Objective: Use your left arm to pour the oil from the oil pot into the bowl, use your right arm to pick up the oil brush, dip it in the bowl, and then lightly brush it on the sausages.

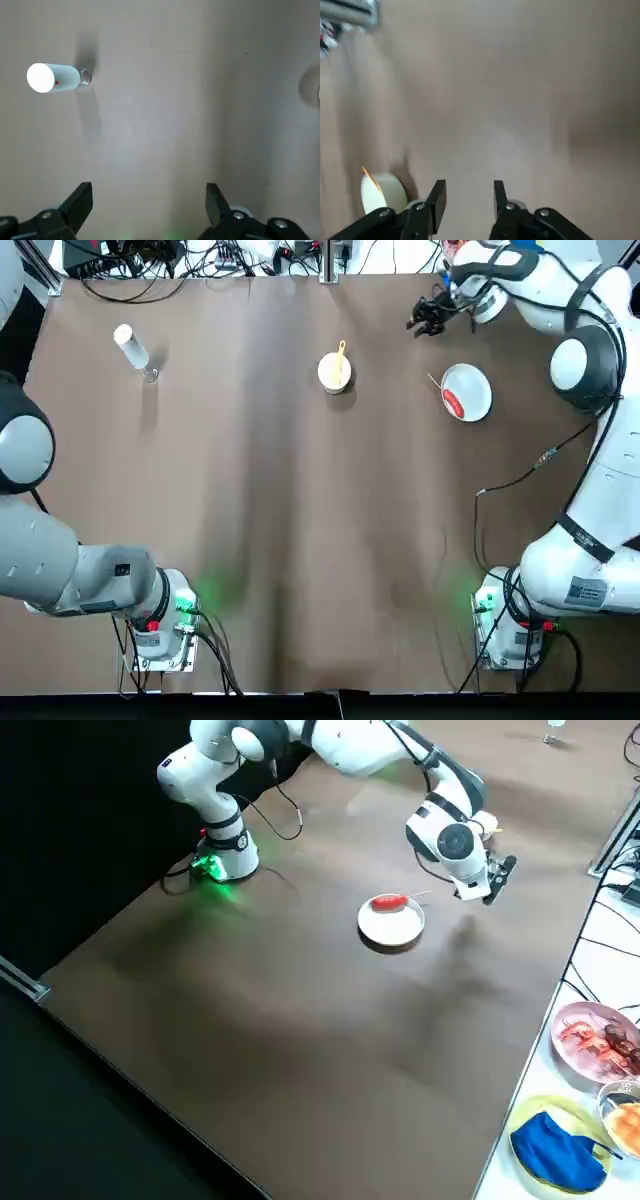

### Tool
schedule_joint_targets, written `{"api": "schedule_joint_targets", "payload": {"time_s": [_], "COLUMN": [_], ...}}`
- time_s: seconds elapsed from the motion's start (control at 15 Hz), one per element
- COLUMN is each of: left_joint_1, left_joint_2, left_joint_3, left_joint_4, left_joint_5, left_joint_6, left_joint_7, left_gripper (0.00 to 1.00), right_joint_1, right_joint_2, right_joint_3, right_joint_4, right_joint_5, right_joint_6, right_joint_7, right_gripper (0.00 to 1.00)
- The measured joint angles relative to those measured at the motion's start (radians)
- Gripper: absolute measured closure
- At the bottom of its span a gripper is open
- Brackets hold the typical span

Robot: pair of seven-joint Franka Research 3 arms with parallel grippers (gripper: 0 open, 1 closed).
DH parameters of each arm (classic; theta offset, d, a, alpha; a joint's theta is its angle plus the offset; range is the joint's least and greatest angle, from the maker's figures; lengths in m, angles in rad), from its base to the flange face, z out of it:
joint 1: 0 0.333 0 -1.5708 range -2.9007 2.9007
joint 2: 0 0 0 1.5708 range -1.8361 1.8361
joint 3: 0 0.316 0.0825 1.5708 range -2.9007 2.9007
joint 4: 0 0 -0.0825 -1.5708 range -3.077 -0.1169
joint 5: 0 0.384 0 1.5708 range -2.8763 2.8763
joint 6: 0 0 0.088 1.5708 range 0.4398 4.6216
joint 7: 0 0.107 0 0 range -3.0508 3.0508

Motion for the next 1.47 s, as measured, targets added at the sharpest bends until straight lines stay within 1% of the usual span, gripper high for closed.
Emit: {"api": "schedule_joint_targets", "payload": {"time_s": [0.13,0.2,0.27,0.4,0.53,0.67,0.73,0.8,0.87,1.0,1.07,1.13,1.27,1.33,1.47], "left_joint_1": [0.000,0.000,0.000,0.000,0.000,0.000,0.000,0.000,0.000,0.000,0.000,0.000,0.000,0.000,0.000], "left_joint_2": [0.000,0.000,0.000,0.000,0.001,0.001,0.001,0.001,0.001,0.001,0.001,0.001,0.001,0.001,0.001], "left_joint_3": [0.000,0.000,0.000,0.000,0.000,0.000,0.000,0.000,0.001,0.001,0.001,0.001,0.001,0.001,0.001], "left_joint_4": [0.000,0.000,0.000,0.000,0.000,0.000,0.000,0.000,0.000,0.000,0.000,0.000,0.000,0.000,0.000], "left_joint_5": [0.000,0.000,0.000,0.000,0.000,0.000,0.000,0.000,0.000,0.000,0.000,0.000,0.000,0.000,0.000], "left_joint_6": [0.000,0.000,0.000,0.000,0.000,0.000,0.000,0.000,0.000,0.000,0.000,0.000,0.000,0.000,0.000], "left_joint_7": [0.000,0.000,0.000,0.000,0.000,0.000,0.000,0.000,0.000,0.000,0.000,0.000,0.000,0.000,0.000], "left_gripper": [0.00,0.00,0.00,0.00,0.00,0.00,0.00,0.00,0.00,0.00,0.00,0.00,0.00,0.00,0.00], "right_joint_1": [-0.001,-0.003,-0.004,-0.004,-0.004,-0.004,-0.004,0.001,0.015,0.071,0.095,0.110,0.118,0.119,0.124], "right_joint_2": [-0.068,-0.106,-0.147,-0.231,-0.313,-0.393,-0.431,-0.467,-0.501,-0.561,-0.587,-0.612,-0.660,-0.706,-0.740], "right_joint_3": [-0.075,-0.104,-0.129,-0.166,-0.184,-0.191,-0.192,-0.197,-0.213,-0.268,-0.288,-0.299,-0.302,-0.302,-0.302], "right_joint_4": [0.005,0.006,0.006,0.007,0.007,0.007,0.006,0.006,0.006,0.005,0.004,0.001,-0.002,-0.003,-0.004], "right_joint_5": [-0.080,-0.122,-0.164,-0.236,-0.302,-0.376,-0.403,-0.419,-0.427,-0.430,-0.431,-0.436,-0.458,-0.466,-0.466], "right_joint_6": [-0.173,-0.253,-0.329,-0.446,-0.517,-0.584,-0.623,-0.664,-0.701,-0.766,-0.795,-0.813,-0.842,-0.887,-0.916], "right_joint_7": [0.005,0.010,0.020,0.045,0.072,0.099,0.105,0.108,0.111,0.114,0.115,0.117,0.118,0.118,0.118], "right_gripper": [0.54,0.54,0.54,0.53,0.53,0.52,0.48,0.47,0.44,0.29,0.26,0.26,0.11,0.01,0.01]}}
